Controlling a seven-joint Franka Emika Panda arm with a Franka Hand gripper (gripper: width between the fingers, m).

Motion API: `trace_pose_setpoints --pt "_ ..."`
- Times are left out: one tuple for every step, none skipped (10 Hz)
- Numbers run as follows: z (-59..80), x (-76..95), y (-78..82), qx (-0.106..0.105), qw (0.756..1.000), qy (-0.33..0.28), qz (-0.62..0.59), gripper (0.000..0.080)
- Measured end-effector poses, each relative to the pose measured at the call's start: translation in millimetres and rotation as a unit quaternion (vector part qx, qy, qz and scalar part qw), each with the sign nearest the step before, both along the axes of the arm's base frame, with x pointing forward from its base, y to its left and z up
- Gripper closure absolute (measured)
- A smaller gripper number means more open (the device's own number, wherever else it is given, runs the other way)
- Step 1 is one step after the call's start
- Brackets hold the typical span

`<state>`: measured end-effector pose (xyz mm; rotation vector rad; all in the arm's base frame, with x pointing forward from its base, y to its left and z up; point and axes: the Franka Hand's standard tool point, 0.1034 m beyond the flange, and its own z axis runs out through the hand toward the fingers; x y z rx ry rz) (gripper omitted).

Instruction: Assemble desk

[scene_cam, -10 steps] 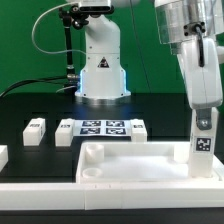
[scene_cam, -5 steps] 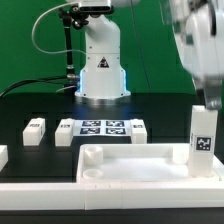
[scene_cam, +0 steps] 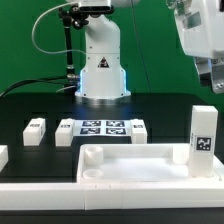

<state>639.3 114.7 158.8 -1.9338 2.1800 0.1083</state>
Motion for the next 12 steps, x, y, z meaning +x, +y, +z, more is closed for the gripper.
trace_pose_setpoints --pt "-0.2 -0.1 0.2 0.000 1.000 0.000 0.001 0.0151" --pt "0.0 -0.1 0.2 -0.001 1.000 -0.001 0.005 0.0151" --pt "2.2 0.1 0.1 -0.003 1.000 -0.009 0.029 0.0151" --pt "3.0 -7.3 -1.0 -0.008 0.998 -0.013 0.060 0.0151" --pt "0.5 -20.9 -3.9 -0.016 0.994 -0.021 0.111 0.0151" --pt "-5.1 -34.9 -5.4 -0.022 0.988 -0.023 0.152 0.0151" --pt "-11.8 -45.4 -5.0 -0.028 0.982 -0.029 0.186 0.0151" --pt "-12.5 -46.8 -1.3 -0.029 0.979 -0.030 0.198 0.0151" --pt "-12.2 -46.1 -2.1 -0.034 0.969 -0.039 0.240 0.0151" --pt "-12.7 -46.3 -2.3 -0.038 0.961 -0.045 0.272 0.0151" --pt "-12.9 -46.4 -2.4 -0.042 0.948 -0.053 0.310 0.0151" --pt "-13.2 -46.5 -2.5 -0.045 0.937 -0.059 0.340 0.0151"
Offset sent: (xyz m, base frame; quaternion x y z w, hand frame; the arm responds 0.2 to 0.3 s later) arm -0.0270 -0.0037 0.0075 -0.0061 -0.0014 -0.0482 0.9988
